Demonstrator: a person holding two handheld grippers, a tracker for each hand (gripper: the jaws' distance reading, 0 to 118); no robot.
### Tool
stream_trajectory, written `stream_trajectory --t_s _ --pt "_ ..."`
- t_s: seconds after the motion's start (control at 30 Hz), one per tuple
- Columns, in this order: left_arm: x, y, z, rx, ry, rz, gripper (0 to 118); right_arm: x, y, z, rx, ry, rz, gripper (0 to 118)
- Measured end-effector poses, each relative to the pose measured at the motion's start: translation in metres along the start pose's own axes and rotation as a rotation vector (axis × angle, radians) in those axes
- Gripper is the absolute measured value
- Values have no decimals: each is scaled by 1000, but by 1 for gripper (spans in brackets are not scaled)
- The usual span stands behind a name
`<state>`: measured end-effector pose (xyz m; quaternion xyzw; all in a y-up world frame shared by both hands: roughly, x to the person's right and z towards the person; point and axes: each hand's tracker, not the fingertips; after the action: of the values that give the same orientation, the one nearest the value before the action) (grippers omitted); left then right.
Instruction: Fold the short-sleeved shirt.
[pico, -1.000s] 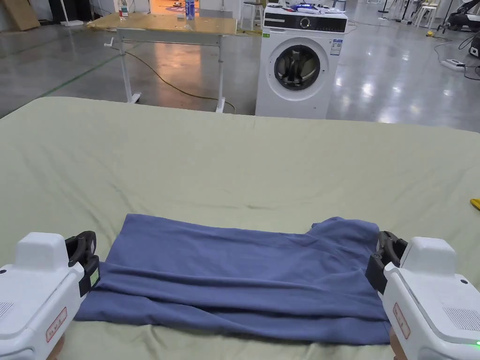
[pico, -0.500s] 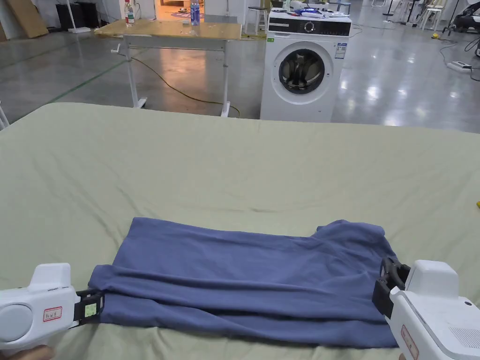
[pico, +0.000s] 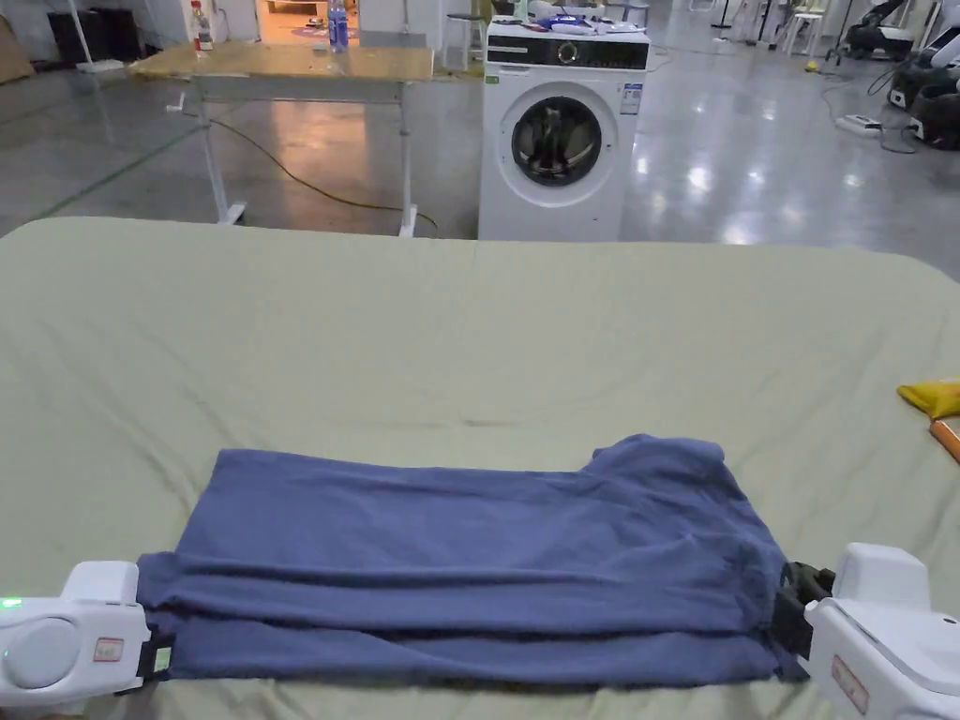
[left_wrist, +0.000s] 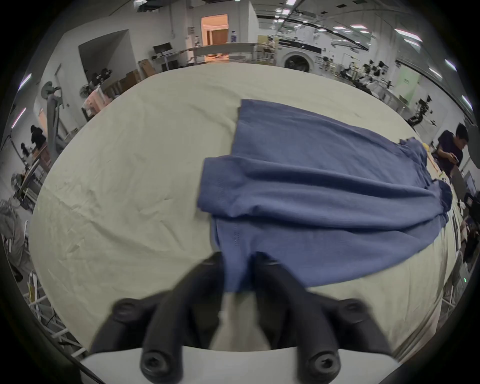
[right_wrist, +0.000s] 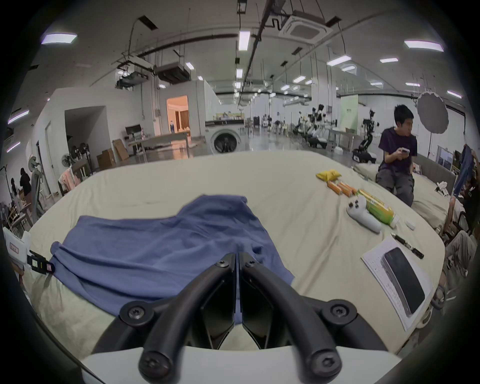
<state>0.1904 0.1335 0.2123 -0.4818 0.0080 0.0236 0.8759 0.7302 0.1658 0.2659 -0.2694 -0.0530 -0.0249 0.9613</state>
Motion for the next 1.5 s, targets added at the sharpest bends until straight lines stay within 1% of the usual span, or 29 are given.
stream_trajectory --t_s 0.03,0.1,0.13,0.17,0.2,0.23,0.27,0.37,0.47,0.5,0.53,0.6,0.67,0.7,0.73,0.8,0.97,1.03,1.1,1.17,1.23,1.27,1.4,1.5 --pt "1 0 0 -3 -33 5 2 5 0 -3 -10 -2 1 3" --pt "2 -3 3 -9 -17 -2 1 16 0 -9 -56 3 5 8" --pt "-1 -3 6 -4 -19 -7 1 20 0 -12 -75 4 11 8" --pt "-2 -5 10 7 -24 1 1 24 -1 -16 -116 7 23 20" --pt "-4 -6 14 19 -34 18 1 28 -2 -21 -147 11 34 44" --pt "-5 -7 18 27 -41 25 1 31 -5 -27 -187 27 53 59" --pt "-10 -8 21 40 -44 25 1 34 -7 -30 -206 51 46 64" --pt "-12 -12 32 69 -54 28 1 32 -14 -40 -271 94 75 64" --pt "-18 -14 37 86 -72 48 1 26 -22 -56 -310 86 89 64" --pt "-18 -15 37 86 -72 48 1 23 -26 -61 -328 91 95 62" --pt "-20 -15 36 88 -73 49 1 20 -29 -66 -344 96 98 55" --pt "-19 -18 36 90 -75 52 1 16 -35 -75 -381 96 110 30" --pt "-21 -19 34 88 -78 61 1 11 -40 -74 -362 100 112 20" --pt "-22 -20 34 92 -80 66 1 12 -39 -73 -354 102 117 14" --pt "-22 -20 34 96 -82 69 1 12 -39 -73 -352 118 108 12" --pt "-23 -20 35 101 -85 73 1 16 -37 -71 -355 121 79 10" --pt "-25 -17 48 141 -100 78 1 20 -19 -44 -325 121 67 9" --pt "-27 -16 58 152 -111 79 0 19 -9 -30 -296 116 81 9" --pt "-28 -16 70 163 -122 87 0 18 1 -14 -263 115 114 9" --pt "-29 -18 80 173 -134 88 0 16 9 1 -257 102 128 9" --pt "-31 -22 89 176 -131 79 0 18 13 13 -264 84 159 9" --pt "-32 -26 94 175 -131 74 0 21 12 20 -263 80 154 9" --pt "-32 -50 105 161 -147 56 0 30 -3 42 -304 74 161 9" --pt "-30 -73 106 140 -151 51 0 34 -27 58 -346 46 174 9"
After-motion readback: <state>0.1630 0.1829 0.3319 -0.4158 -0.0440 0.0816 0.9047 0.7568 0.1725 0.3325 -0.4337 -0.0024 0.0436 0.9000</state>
